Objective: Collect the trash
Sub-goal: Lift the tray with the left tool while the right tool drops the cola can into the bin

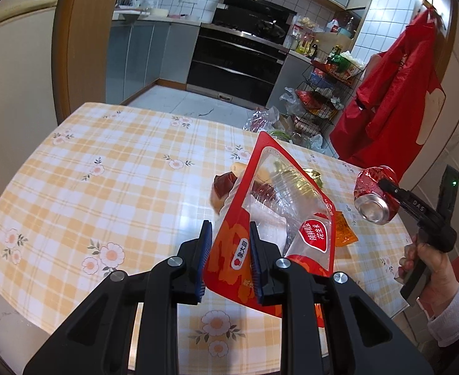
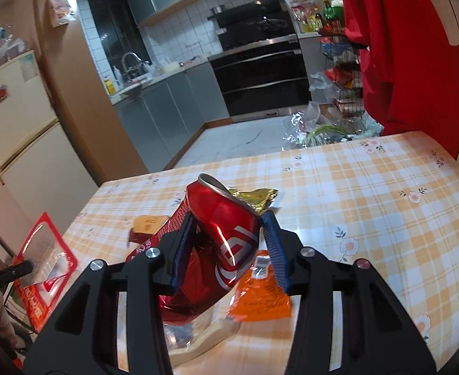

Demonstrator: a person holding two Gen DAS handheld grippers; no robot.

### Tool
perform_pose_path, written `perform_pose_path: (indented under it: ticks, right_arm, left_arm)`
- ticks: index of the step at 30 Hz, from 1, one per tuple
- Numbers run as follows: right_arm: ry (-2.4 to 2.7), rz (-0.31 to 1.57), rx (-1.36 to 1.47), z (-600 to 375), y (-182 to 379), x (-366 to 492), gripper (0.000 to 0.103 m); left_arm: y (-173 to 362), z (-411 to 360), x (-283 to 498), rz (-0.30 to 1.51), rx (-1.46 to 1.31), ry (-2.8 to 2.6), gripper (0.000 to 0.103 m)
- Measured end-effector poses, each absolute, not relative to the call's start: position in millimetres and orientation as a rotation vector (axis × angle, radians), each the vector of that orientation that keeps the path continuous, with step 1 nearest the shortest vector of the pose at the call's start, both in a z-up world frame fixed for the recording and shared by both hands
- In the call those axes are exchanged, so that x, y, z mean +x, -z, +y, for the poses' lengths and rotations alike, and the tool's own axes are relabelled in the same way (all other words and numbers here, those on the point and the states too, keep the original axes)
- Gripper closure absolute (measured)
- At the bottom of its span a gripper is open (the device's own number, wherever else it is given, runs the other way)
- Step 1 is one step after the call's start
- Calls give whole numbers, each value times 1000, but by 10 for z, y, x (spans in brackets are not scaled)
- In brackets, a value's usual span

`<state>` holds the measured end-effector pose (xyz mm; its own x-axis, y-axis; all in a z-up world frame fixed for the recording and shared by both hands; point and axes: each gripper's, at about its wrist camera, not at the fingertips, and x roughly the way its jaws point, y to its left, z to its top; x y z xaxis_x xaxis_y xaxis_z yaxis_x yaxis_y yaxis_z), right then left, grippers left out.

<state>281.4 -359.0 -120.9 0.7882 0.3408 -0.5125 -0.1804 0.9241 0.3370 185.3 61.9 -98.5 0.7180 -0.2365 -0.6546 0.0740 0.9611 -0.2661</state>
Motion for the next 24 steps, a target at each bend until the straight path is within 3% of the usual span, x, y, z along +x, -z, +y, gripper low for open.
perform_pose_path:
  ticks: [24]
  right_arm:
    - [-473,452,150,-3097,589,1058,57]
  left_arm:
    - [657,584,864,673,-142,202,81]
